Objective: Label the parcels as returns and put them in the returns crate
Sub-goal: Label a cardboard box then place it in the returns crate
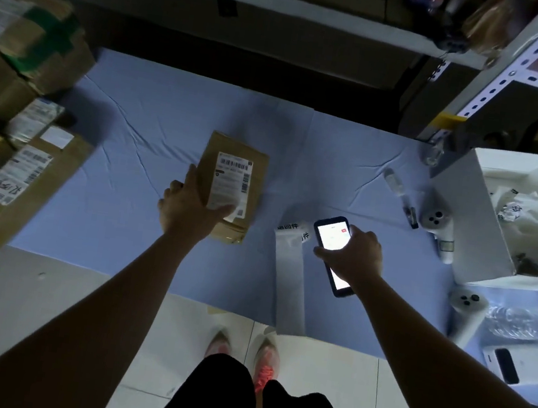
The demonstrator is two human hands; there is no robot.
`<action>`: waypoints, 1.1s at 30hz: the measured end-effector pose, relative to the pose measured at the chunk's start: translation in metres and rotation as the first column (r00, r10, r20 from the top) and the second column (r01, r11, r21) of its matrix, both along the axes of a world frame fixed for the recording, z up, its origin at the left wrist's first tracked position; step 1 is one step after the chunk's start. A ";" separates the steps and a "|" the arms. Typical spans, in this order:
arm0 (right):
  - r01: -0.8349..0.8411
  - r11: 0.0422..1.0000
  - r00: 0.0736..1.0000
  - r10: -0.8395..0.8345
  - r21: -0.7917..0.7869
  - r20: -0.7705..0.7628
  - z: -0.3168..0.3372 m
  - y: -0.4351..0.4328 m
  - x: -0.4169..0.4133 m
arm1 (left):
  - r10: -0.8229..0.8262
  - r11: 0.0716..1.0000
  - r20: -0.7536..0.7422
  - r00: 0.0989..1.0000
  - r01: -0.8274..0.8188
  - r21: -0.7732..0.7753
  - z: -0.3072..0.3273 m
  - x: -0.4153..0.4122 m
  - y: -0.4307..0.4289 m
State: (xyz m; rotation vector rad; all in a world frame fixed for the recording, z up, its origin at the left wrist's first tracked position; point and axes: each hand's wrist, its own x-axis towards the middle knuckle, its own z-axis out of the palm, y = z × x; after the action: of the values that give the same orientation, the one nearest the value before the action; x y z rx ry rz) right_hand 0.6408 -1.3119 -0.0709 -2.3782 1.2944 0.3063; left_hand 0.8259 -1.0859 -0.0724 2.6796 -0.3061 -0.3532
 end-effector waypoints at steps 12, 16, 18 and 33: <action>0.055 0.998 0.996 -0.054 0.014 -0.078 -0.055 -0.017 0.008 | 0.023 0.997 -0.131 0.991 -0.033 -0.076 -0.011 -0.002 -0.010; 0.017 1.000 0.997 -0.017 -0.001 -0.073 -0.063 -0.021 0.002 | 0.033 0.998 -0.038 0.999 -0.031 0.050 -0.009 -0.009 -0.009; -0.010 1.000 0.992 0.007 -0.023 -0.124 -0.063 -0.021 0.004 | 0.026 0.997 0.034 0.999 -0.028 0.077 -0.007 -0.010 -0.010; 0.168 0.898 0.914 -0.296 0.407 0.276 -0.054 0.030 0.034 | -0.027 0.992 0.233 0.972 0.056 -0.115 -0.003 -0.041 -0.035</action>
State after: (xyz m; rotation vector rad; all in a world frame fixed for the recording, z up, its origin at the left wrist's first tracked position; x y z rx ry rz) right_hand 0.6745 -1.2820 -0.1247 -1.8327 1.2186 0.0641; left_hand 0.7851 -1.1209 -0.0757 2.5990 -0.4391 -0.0313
